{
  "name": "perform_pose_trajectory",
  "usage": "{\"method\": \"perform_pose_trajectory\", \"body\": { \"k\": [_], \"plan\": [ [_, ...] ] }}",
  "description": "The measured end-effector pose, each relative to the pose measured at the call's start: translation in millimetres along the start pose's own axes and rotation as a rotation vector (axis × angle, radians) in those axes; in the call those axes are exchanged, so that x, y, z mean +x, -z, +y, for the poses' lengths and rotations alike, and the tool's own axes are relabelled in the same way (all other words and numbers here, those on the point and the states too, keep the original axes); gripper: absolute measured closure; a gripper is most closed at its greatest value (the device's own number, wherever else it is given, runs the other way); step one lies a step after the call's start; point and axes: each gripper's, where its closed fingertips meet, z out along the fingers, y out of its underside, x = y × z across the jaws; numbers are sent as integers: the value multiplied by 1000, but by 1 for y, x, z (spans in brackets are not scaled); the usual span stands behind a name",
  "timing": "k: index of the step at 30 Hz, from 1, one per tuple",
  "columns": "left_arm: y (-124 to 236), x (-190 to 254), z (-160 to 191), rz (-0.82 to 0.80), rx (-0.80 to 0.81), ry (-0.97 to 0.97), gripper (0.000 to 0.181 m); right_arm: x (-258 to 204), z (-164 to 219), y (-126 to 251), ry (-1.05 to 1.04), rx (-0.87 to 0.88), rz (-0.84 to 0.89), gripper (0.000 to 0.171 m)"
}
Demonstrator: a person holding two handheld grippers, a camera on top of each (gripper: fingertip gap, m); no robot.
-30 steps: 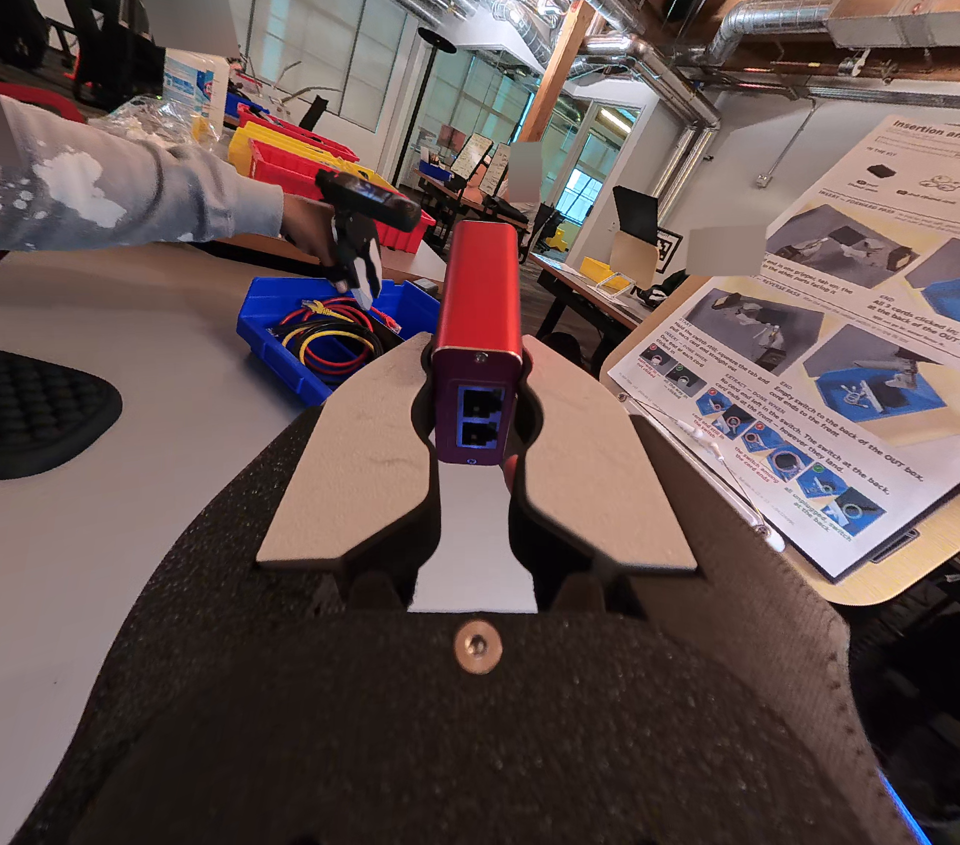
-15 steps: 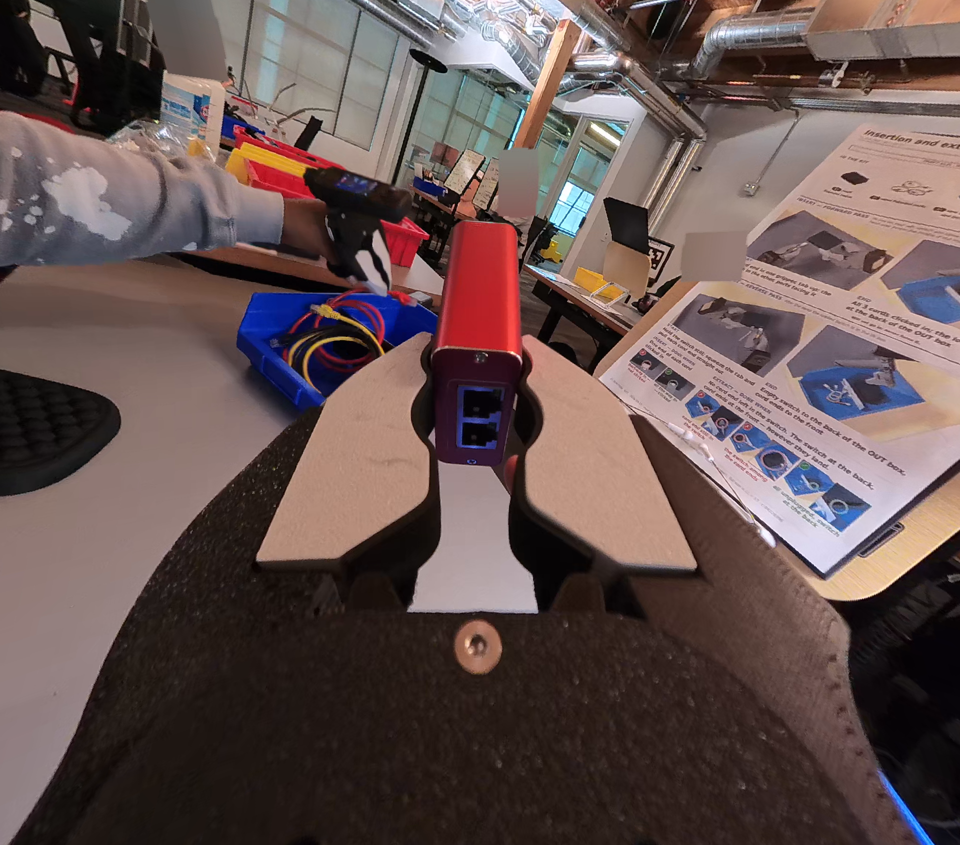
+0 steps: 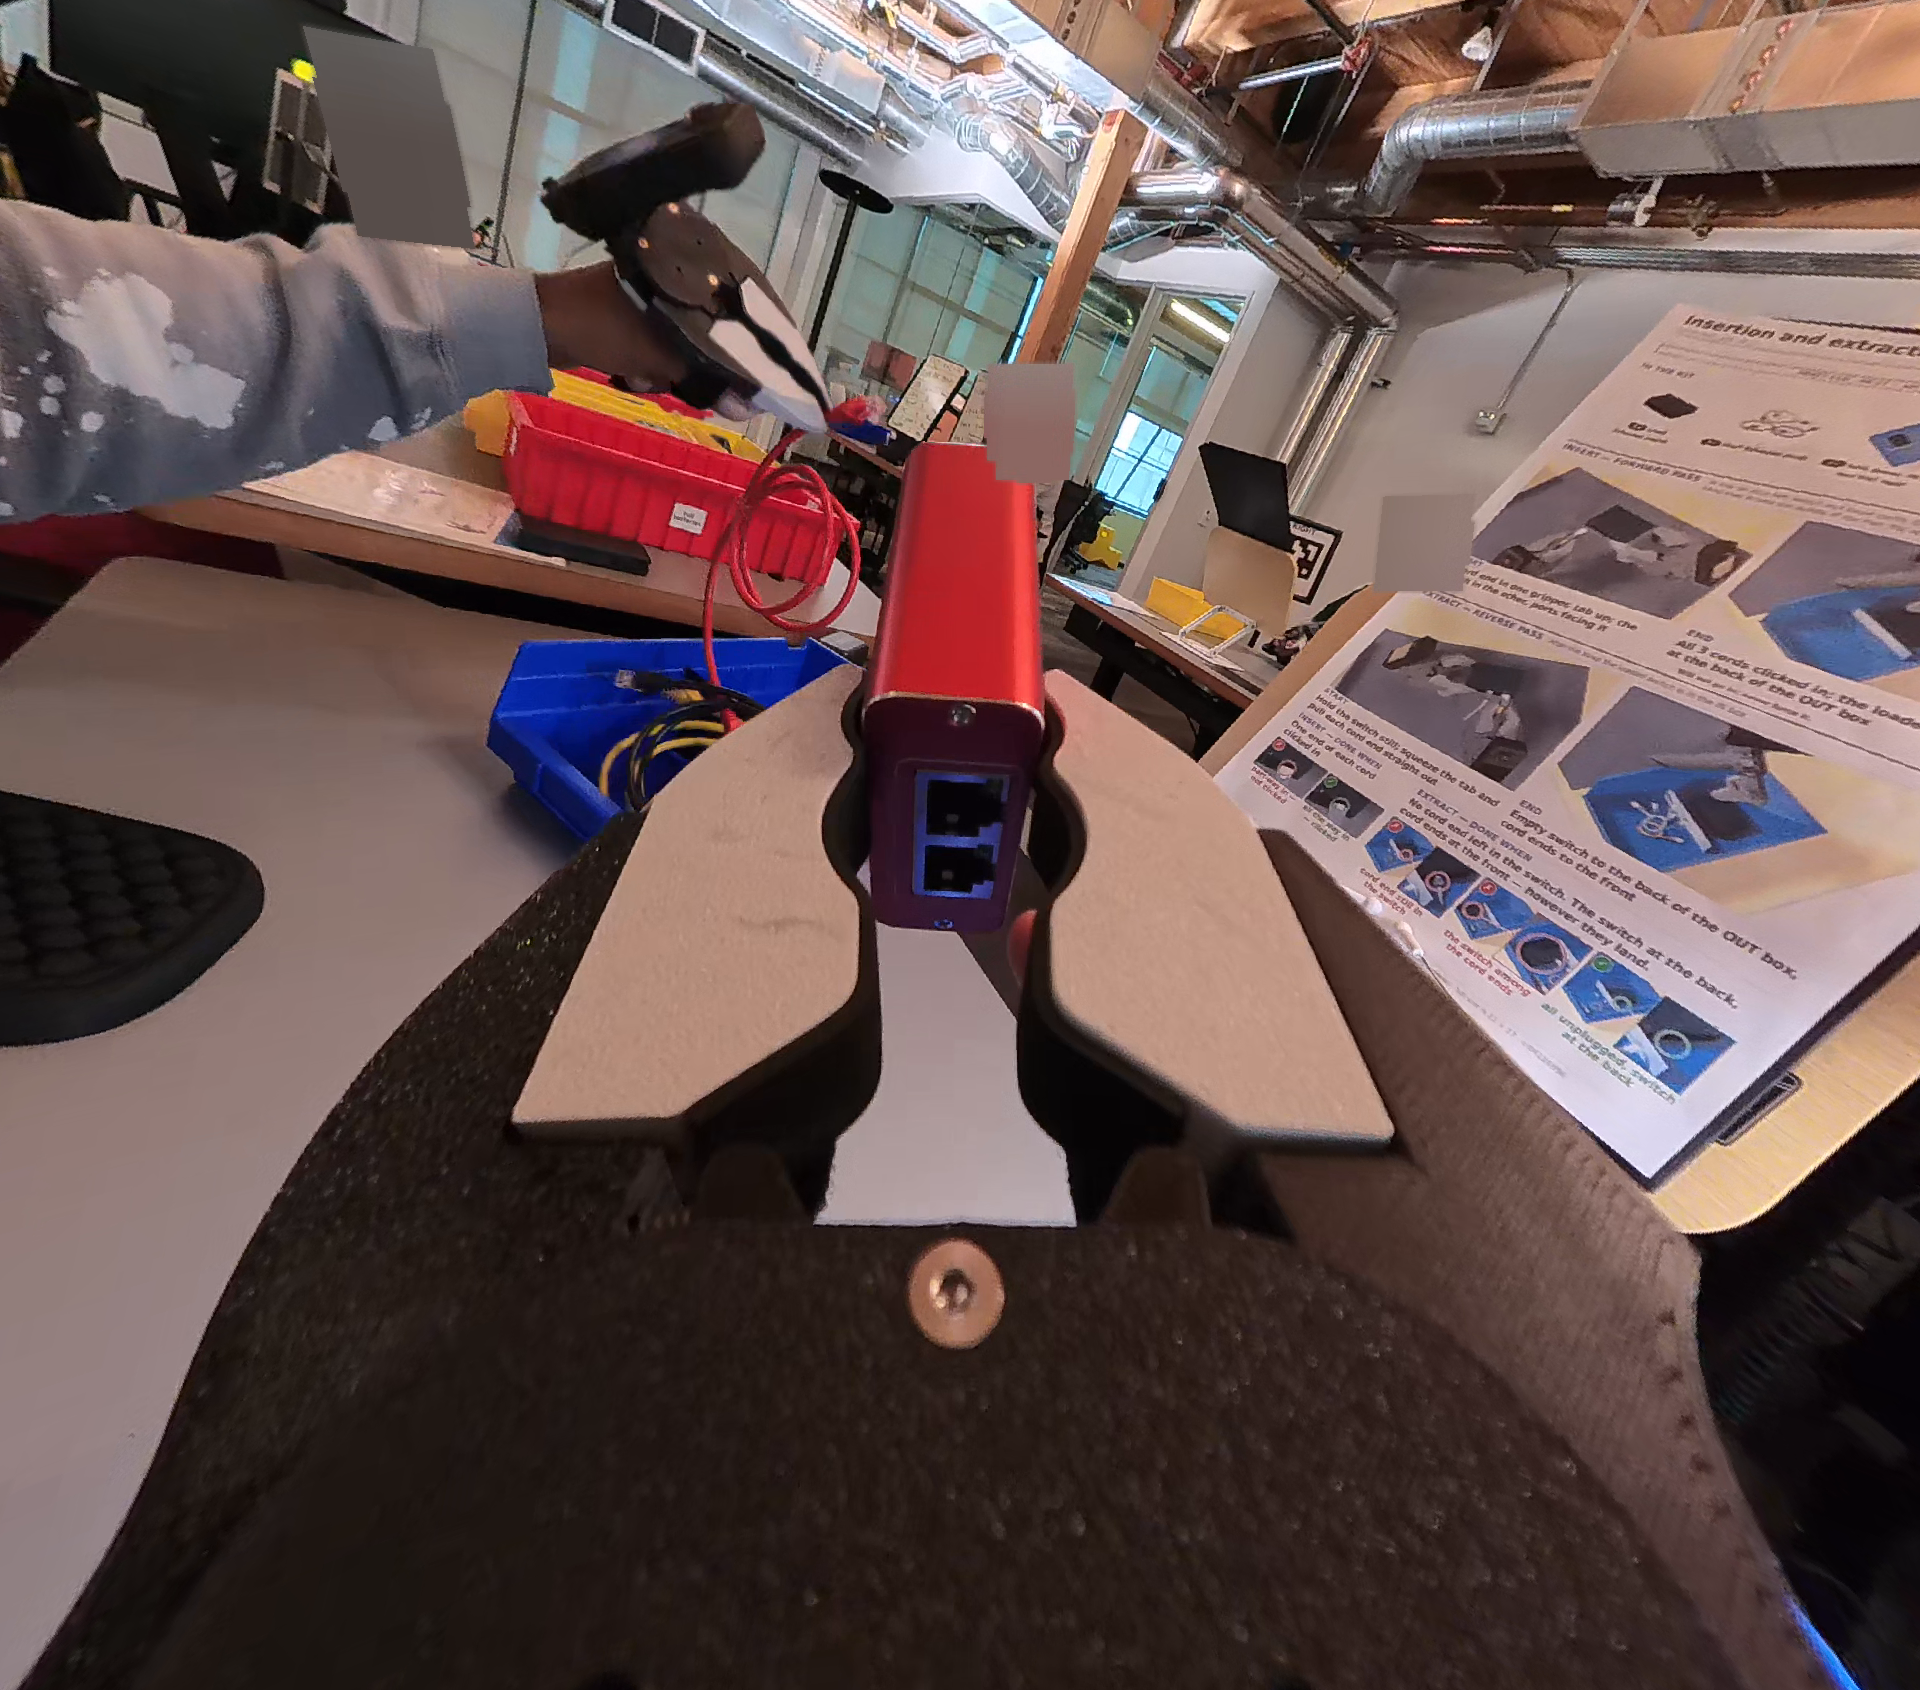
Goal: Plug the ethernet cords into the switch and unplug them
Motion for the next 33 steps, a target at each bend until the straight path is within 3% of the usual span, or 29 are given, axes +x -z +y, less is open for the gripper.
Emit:
{"method": "perform_pose_trajectory", "body": {
  "k": [1,4,10,18,28,33],
  "plan": [
    [3,8,-8,55,41,35,175,0,-1,0,-2,3,0,145],
    [4,37,-21,210,115,133,174,0,-1,1,-5,7,-2,145],
    [-12,64,-14,298,168,228,174,-1,1,0,-5,0,-1,145],
    [25,-2,-47,101,335,270,175,4,6,0,-38,7,1,145],
    [44,-25,-55,-64,247,143,175,2,3,0,-33,10,-5,145],
    [26,17,-38,-16,43,-178,175,2,5,-1,-34,7,-6,145]
  ]
}}
